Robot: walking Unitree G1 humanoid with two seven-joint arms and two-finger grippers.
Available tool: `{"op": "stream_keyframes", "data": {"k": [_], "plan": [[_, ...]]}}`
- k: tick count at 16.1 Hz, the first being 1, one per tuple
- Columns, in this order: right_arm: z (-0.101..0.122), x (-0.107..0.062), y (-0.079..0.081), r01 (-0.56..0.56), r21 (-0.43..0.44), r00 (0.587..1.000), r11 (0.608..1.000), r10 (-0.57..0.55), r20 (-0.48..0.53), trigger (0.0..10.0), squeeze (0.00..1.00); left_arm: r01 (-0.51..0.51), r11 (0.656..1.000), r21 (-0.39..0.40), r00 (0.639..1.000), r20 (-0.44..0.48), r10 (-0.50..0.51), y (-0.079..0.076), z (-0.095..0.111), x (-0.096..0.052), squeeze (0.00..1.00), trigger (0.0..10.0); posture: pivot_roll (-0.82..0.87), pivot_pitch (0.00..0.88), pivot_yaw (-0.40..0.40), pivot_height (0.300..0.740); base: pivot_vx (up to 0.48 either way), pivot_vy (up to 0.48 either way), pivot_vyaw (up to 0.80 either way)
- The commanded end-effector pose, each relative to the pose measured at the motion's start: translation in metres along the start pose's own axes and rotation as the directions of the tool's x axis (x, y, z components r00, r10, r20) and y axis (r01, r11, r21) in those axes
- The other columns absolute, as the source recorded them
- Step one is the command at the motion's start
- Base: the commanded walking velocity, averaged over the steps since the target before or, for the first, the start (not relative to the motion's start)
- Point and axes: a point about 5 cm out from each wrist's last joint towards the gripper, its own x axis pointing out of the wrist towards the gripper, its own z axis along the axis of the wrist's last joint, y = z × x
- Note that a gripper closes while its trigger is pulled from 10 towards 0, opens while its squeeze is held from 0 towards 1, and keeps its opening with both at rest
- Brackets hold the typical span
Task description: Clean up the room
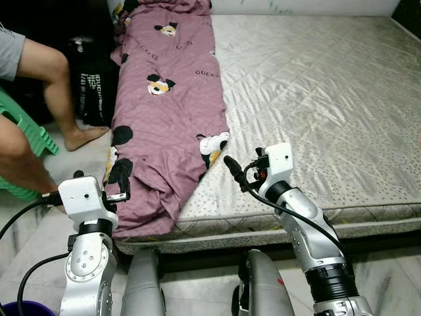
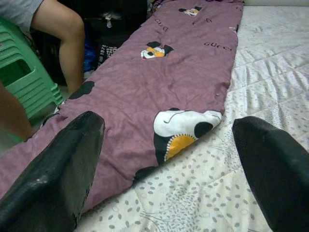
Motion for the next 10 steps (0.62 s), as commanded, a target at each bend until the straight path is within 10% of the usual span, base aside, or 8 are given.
{"op": "stream_keyframes", "data": {"k": [1,10], "plan": [[-0.0017,-0.0009,-0.0017,0.012,0.011,1.0,1.0,-0.012,-0.011,10.0,0.0,-0.014,1.0,0.001,1.0,-0.007,0.014,0.0017,-0.0001,-0.0001,0.0,10.0,-0.02,0.106,-0.03,0.599,0.0,0.0,0.0],[-0.0022,-0.0005,-0.0029,0.019,0.018,1.0,1.0,-0.019,-0.022,10.0,0.0,-0.065,0.997,0.037,0.998,0.005,0.064,0.0052,0.0018,0.0021,0.0,10.0,-0.02,0.114,-0.033,0.529,0.0,0.0,0.0]]}}
